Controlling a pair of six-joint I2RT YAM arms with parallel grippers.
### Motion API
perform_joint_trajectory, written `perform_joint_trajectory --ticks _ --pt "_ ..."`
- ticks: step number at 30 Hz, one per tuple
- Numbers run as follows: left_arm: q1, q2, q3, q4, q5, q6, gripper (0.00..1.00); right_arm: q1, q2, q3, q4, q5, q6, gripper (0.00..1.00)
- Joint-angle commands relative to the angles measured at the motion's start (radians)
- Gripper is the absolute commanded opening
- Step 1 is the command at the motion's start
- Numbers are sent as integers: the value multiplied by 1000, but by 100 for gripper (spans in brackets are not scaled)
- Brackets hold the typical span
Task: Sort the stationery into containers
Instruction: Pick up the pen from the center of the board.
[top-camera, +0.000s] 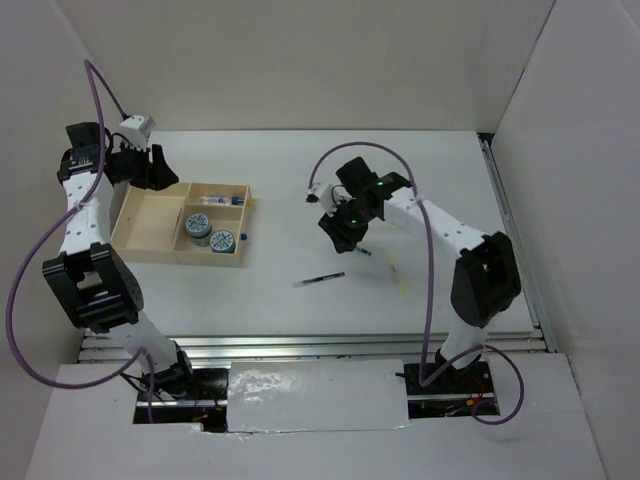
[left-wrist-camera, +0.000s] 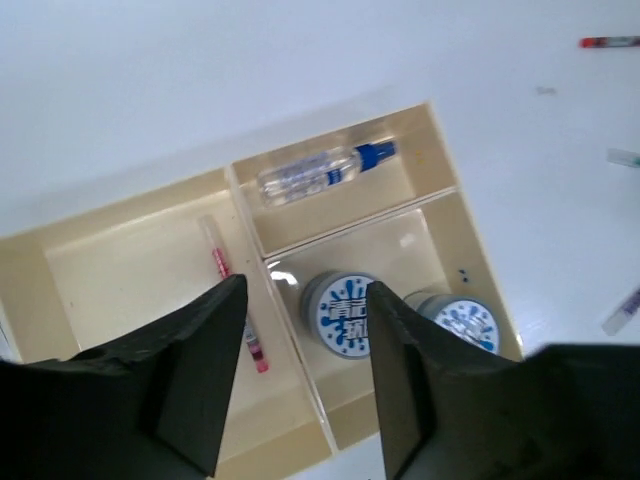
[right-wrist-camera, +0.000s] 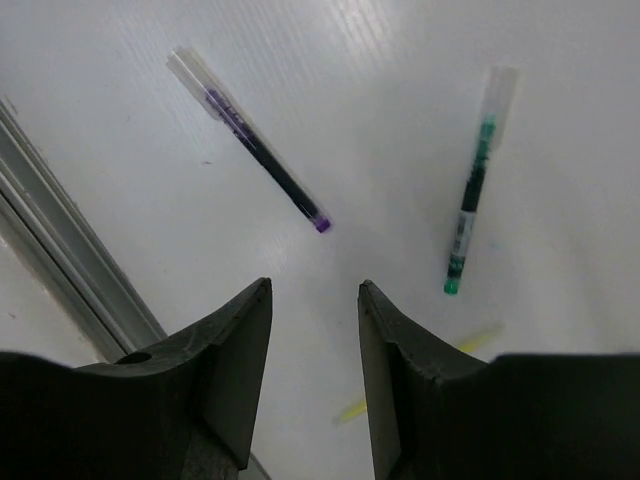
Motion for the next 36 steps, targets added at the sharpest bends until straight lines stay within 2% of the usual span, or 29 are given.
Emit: perform_joint_trajectory --ticks 1,3,8,13,18,32,34,36 --pt "-18 -120 -40 -42 117 91 65 81 102 90 -26 45 -102 47" --pt "-28 -157 -77 -45 134 98 68 108 145 107 -21 85 -110 46" --pt "-70 -274 -135 -46 141 105 70 159 283 162 -3 145 -124 45" --pt "-114 -370 -174 -22 140 84 71 176 345 147 25 174 -138 45" --pt "-156 -432 -203 6 120 63 73 205 366 93 48 197 -149 46" --pt "-235 -466 -264 53 89 7 73 224 352 -5 95 200 -153 46" --pt "-239 -470 -266 61 89 0 73 234 363 -10 103 211 -159 43" --pt "-242 -472 -266 73 95 -20 73 245 374 -13 100 225 -164 35"
